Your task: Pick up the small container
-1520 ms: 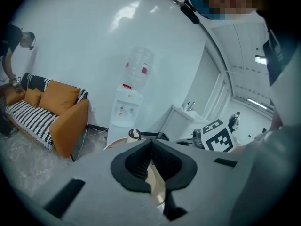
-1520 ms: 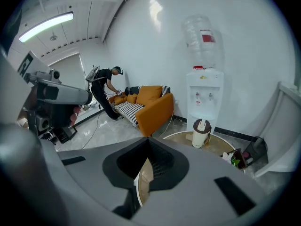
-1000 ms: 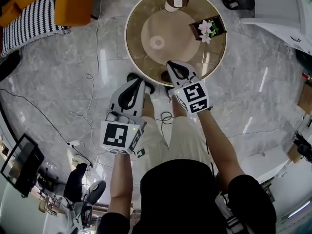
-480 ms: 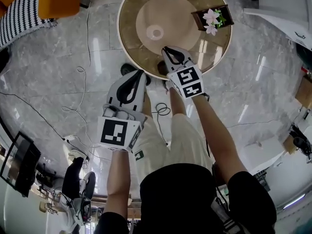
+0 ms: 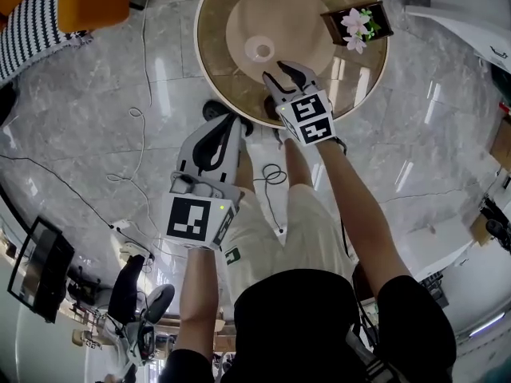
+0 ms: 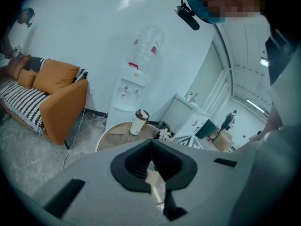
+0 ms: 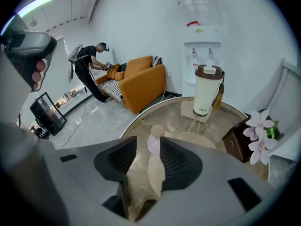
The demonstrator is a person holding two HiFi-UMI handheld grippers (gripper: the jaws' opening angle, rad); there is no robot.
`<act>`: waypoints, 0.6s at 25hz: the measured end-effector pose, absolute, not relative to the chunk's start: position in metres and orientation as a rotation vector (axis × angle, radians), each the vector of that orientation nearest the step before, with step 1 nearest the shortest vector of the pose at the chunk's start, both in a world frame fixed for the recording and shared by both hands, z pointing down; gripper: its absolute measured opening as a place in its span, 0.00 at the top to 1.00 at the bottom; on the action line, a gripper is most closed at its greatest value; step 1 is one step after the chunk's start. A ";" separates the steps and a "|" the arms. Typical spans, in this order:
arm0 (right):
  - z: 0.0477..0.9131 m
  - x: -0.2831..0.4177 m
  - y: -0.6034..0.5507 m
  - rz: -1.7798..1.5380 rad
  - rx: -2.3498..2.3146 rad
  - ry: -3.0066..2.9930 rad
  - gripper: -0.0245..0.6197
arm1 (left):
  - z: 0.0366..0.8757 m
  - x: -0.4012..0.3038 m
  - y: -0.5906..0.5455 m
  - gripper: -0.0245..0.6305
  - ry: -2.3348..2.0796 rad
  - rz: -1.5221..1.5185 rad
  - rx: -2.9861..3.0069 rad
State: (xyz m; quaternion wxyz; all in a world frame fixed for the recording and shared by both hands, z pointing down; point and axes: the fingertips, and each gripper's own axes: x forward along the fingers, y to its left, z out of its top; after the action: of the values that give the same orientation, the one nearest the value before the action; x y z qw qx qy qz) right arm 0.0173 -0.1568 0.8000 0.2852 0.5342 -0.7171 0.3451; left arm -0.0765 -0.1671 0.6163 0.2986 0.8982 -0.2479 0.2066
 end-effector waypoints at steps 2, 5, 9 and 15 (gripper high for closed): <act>0.807 0.017 -0.160 0.925 1.434 -1.912 0.70 | 0.619 -0.077 -0.167 0.93 -0.648 0.561 2.383; 0.817 0.019 -0.165 0.934 1.446 -1.892 0.70 | 0.623 -0.076 -0.168 0.93 -0.634 0.572 2.385; 0.827 0.024 -0.174 0.929 1.477 -1.868 0.66 | 0.626 -0.074 -0.172 0.93 -0.622 0.577 2.389; 0.841 0.024 -0.186 0.934 1.511 -1.842 0.64 | 0.634 -0.075 -0.172 0.93 -0.594 0.609 2.391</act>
State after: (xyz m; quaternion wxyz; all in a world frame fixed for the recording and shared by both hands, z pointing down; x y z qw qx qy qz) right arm 0.0243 -0.1859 0.8409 0.2873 0.5656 -0.6894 0.3498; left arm -0.0751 -0.1721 0.6343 0.2974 0.8995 -0.2235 0.2290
